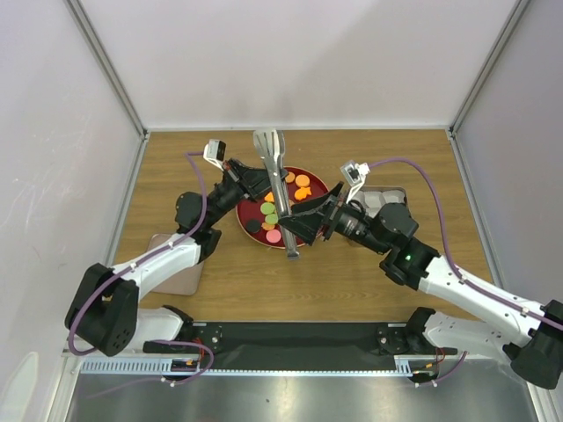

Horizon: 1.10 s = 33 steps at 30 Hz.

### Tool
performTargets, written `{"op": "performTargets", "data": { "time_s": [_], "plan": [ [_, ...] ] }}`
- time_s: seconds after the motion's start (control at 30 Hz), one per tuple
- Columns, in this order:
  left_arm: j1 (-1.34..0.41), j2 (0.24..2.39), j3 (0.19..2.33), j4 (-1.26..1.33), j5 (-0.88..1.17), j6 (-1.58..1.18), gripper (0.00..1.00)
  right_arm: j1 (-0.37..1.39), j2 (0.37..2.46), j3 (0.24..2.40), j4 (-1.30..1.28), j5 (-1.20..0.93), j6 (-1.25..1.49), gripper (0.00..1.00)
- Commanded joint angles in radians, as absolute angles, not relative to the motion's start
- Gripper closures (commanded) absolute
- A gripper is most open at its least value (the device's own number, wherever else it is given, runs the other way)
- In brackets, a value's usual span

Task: Pack the cookies

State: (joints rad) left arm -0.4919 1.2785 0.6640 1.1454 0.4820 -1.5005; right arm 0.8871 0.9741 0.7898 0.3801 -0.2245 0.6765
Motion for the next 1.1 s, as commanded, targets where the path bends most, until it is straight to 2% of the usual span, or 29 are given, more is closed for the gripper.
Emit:
{"op": "performTargets", "data": {
  "time_s": [0.0, 0.43, 1.07],
  "plan": [
    [-0.512, 1.292, 0.718, 1.22, 0.453, -1.496, 1.0, 0.893, 1.006, 0.86, 0.434, -0.207, 0.649, 0.0],
    [-0.541, 1.299, 0.687, 1.31, 0.342, -1.494, 1.0, 0.894, 1.088, 0.934, 0.451, -0.256, 0.695, 0.01],
    [-0.548, 1.243, 0.627, 1.341, 0.255, -1.448, 1.0, 0.905, 1.141, 0.966, 0.528, -0.273, 0.753, 0.09]
  ]
}}
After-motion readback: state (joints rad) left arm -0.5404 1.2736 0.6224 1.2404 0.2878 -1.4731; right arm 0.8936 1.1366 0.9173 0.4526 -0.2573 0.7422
